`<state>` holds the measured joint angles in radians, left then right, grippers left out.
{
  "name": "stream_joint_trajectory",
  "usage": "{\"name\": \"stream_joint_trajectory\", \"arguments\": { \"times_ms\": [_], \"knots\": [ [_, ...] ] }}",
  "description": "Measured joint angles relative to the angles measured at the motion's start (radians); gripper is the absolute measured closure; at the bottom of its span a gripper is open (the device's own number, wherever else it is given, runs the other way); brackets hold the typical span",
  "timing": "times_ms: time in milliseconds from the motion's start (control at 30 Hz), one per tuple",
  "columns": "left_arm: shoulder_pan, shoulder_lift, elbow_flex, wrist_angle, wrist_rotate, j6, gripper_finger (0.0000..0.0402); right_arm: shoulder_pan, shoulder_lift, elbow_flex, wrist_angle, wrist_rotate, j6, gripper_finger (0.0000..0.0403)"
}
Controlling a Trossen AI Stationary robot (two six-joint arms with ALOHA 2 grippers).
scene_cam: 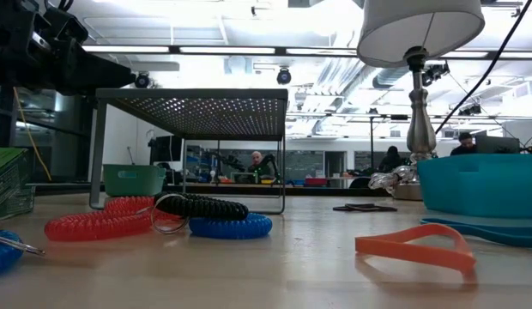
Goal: Pick & Place Office Desk Supplies
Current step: Put the purple rubberband into the blue basket
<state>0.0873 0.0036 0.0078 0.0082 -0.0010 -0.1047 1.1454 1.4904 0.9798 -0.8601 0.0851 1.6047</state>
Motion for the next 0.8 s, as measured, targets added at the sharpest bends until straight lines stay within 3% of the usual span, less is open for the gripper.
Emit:
{"name": "stream_joint_trajectory", "arguments": {
  "times_ms": [167, 533, 667, 800],
  "knots": [
    [0.000, 0.000, 0.000, 0.000, 0.000, 0.000, 0.0323, -0.010, -0.097, 0.000, -0.048, 0.085, -0.002, 0.0329],
    [0.000, 0.000, 0.000, 0.000, 0.000, 0.000, 0.0323, -0.074, -0.150, 0.001, -0.085, 0.099, -0.092, 0.0330],
    [0.000, 0.000, 0.000, 0.000, 0.000, 0.000, 0.0323, -0.135, -0.150, 0.001, -0.084, 0.108, -0.174, 0.0330],
    [0.000, 0.000, 0.000, 0.000, 0.000, 0.000, 0.0323, -0.238, -0.150, 0.001, -0.080, 0.108, -0.359, 0.0330]
  ]
}}
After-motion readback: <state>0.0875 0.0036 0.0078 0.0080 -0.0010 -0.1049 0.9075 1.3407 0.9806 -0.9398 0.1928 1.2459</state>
